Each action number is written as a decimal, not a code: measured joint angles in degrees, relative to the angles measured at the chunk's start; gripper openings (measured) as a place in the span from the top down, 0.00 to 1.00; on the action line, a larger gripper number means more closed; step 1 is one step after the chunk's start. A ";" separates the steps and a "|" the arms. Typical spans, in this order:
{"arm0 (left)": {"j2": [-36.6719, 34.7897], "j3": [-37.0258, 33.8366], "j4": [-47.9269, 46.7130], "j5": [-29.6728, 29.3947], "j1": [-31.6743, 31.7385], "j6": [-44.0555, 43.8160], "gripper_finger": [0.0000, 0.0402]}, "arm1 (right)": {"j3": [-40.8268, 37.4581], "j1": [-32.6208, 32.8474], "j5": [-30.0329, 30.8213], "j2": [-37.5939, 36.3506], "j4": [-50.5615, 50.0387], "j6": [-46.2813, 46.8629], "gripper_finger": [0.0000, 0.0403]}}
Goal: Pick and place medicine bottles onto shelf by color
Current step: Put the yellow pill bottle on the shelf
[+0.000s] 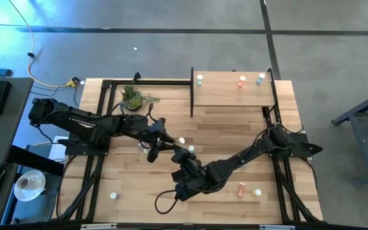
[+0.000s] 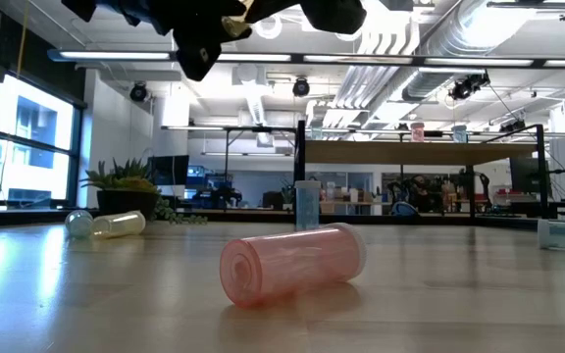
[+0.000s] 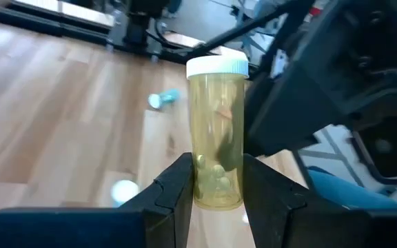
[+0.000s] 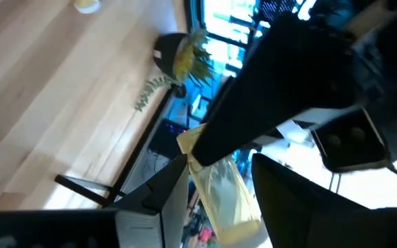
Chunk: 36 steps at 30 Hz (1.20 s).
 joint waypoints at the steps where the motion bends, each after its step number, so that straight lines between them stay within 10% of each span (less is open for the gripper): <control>1: 0.00 0.00 0.14 -0.03 0.13 0.18 0.75 | 0.00 0.01 1.05 0.00 -0.69 1.07 0.63; 23: 0.00 -0.02 4.50 -2.66 7.83 9.70 0.75 | 0.00 -0.36 7.22 -3.37 -18.85 31.33 0.63; 36: 0.00 -0.02 8.47 -2.34 13.26 11.88 0.75 | 0.00 -9.60 -4.32 -17.20 -24.08 36.40 0.63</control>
